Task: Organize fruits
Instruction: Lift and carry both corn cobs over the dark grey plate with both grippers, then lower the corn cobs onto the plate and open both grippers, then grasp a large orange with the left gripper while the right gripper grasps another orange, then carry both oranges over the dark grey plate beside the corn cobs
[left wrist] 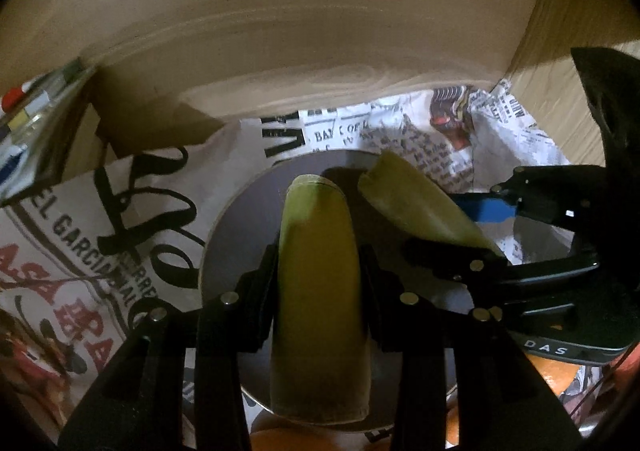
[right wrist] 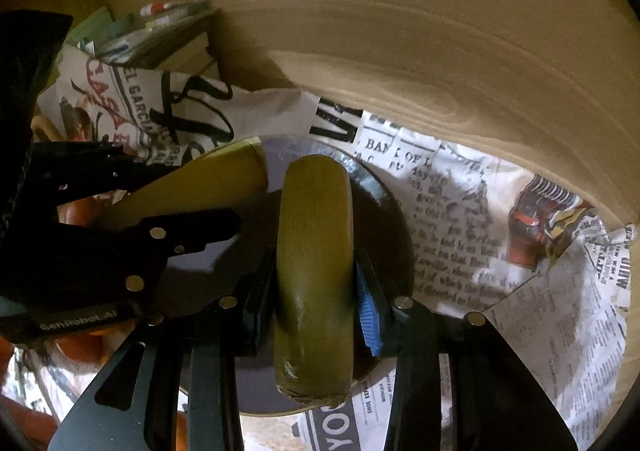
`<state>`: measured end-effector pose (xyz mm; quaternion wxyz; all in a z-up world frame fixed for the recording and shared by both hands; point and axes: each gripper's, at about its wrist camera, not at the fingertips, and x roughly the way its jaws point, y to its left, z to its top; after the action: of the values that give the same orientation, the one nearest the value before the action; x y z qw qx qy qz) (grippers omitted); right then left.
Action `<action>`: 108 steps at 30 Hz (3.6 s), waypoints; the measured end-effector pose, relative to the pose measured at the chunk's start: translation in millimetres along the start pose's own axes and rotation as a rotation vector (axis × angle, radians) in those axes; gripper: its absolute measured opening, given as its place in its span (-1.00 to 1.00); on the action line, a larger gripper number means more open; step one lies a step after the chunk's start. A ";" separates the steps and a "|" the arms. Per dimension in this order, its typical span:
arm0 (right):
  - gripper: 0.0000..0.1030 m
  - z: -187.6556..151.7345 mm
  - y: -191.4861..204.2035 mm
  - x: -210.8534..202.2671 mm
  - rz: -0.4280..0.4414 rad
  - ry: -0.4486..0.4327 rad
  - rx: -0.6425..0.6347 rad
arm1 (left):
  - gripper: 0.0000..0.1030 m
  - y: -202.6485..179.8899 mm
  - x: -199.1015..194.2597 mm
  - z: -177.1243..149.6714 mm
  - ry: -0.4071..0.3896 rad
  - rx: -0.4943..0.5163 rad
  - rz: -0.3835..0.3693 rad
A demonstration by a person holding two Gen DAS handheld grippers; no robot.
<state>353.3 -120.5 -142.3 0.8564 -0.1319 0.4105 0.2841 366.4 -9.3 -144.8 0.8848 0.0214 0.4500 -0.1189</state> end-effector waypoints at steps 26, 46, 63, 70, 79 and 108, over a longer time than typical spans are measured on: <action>-0.04 -18.6 6.3 -75.5 -0.072 -0.213 0.035 | 0.24 6.1 -66.1 -10.5 -0.180 -0.037 0.067; 0.61 -86.9 44.2 -123.5 -0.187 -0.373 0.074 | 0.72 12.7 -145.5 -89.0 -0.335 -0.063 0.131; 0.61 -149.2 35.5 -96.0 -0.173 -0.256 0.202 | 0.72 13.4 -88.5 -128.9 -0.185 -0.082 0.094; 0.61 -152.1 30.7 -83.0 -0.161 -0.220 0.219 | 0.72 11.5 -68.3 -128.8 -0.143 -0.077 0.106; 0.31 -154.1 27.7 -75.7 -0.137 -0.204 0.230 | 0.44 12.1 -62.4 -124.7 -0.154 -0.074 0.104; 0.29 -118.3 30.9 -121.7 -0.177 -0.344 0.172 | 0.27 15.0 -122.8 -107.4 -0.328 -0.101 0.067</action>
<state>199.6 -196.0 -121.7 0.9436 -0.0432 0.2676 0.1899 215.3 44.2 -111.3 0.9497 -0.0280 0.3043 -0.0685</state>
